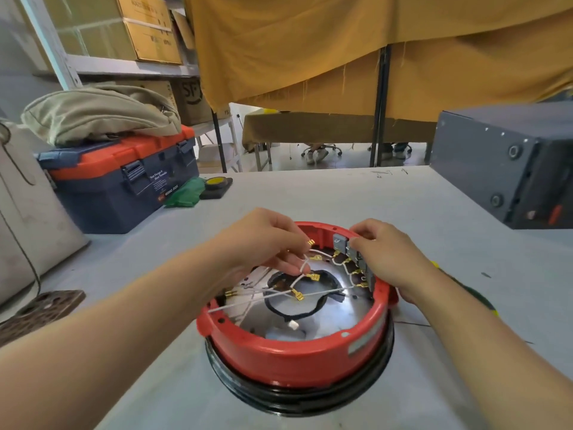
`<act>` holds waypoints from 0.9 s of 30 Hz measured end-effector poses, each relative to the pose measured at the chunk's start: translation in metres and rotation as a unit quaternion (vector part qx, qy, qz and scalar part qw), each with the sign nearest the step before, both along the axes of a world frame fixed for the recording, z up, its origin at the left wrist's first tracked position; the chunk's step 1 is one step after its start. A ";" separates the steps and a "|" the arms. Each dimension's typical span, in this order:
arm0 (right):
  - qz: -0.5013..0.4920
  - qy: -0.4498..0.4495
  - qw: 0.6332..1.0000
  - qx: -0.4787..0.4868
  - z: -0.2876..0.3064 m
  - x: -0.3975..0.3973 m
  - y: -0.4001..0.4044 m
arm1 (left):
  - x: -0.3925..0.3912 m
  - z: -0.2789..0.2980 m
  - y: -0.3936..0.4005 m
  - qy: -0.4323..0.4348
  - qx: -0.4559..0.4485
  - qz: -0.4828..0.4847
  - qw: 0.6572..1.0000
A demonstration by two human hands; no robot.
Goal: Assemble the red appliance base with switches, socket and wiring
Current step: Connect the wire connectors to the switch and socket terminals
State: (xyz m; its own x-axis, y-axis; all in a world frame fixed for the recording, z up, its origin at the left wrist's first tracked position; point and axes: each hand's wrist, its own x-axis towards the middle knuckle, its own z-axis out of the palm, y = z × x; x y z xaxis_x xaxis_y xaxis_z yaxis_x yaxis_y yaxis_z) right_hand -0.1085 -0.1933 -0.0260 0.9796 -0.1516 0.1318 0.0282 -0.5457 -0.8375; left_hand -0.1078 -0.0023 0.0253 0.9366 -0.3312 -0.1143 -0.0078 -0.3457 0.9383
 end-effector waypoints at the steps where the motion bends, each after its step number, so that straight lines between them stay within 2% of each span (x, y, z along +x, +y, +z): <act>1: 0.003 0.008 1.000 -0.007 0.000 0.000 0.000 | 0.003 0.000 -0.004 0.002 0.008 -0.005 1.000; 7: 0.030 0.023 0.999 -0.034 0.002 0.000 -0.004 | 0.016 -0.005 -0.023 0.025 0.039 -0.019 0.999; 9: 0.031 0.025 0.999 0.000 0.002 0.001 -0.007 | 0.019 -0.008 -0.027 0.033 0.044 -0.017 0.998; 13: 0.059 0.017 0.990 0.128 -0.001 0.003 -0.009 | 0.022 -0.016 -0.027 0.046 0.031 -0.016 0.998; 17: 0.106 0.059 0.974 0.193 -0.003 0.004 -0.005 | 0.024 -0.020 -0.025 0.054 0.019 -0.021 0.998; 27: 0.063 0.047 0.989 0.128 0.001 0.002 -0.003 | 0.029 -0.015 -0.030 0.056 0.075 -0.069 0.993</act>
